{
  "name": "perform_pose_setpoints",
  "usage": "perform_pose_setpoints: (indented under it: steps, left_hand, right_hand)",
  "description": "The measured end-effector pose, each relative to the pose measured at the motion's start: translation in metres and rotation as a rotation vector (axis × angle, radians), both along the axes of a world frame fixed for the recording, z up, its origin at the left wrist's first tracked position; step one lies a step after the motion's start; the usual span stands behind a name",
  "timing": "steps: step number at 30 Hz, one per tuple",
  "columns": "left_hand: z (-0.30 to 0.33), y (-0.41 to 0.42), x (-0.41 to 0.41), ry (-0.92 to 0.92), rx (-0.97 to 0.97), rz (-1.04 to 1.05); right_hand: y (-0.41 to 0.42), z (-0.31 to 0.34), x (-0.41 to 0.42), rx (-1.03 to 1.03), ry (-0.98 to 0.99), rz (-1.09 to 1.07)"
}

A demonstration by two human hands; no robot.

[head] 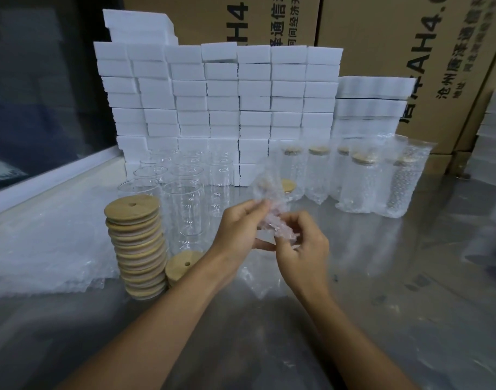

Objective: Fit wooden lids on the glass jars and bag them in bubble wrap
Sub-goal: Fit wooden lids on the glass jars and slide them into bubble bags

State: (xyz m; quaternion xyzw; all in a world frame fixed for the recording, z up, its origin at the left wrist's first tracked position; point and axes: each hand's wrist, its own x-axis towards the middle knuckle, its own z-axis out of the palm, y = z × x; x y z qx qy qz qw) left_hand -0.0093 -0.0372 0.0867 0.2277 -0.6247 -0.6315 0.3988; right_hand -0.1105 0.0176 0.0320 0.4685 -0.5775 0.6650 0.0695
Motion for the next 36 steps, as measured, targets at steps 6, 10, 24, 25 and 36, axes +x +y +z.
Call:
perform_pose_setpoints:
  steps: [6, 10, 24, 25, 36]
  left_hand:
    - [-0.006, -0.013, 0.006, -0.088, -0.084, 0.204]
    - [-0.008, -0.016, 0.006, -0.110, -0.171, 0.350]
    - [-0.003, -0.015, 0.009, -0.104, -0.314, 0.519]
    - [-0.003, -0.016, 0.010, -0.099, -0.309, 0.545]
    - [-0.015, -0.013, 0.016, -0.156, -0.463, 0.611]
  right_hand:
    - [0.001, 0.003, 0.003, 0.072, -0.120, 0.255]
    - [0.002, 0.005, 0.003, 0.003, -0.194, 0.299]
    - [-0.006, 0.006, -0.017, -0.084, -0.575, 0.082]
    - [-0.006, 0.006, -0.020, -0.092, -0.650, 0.059]
    - [-0.024, -0.032, -0.033, 0.356, -0.284, 0.209]
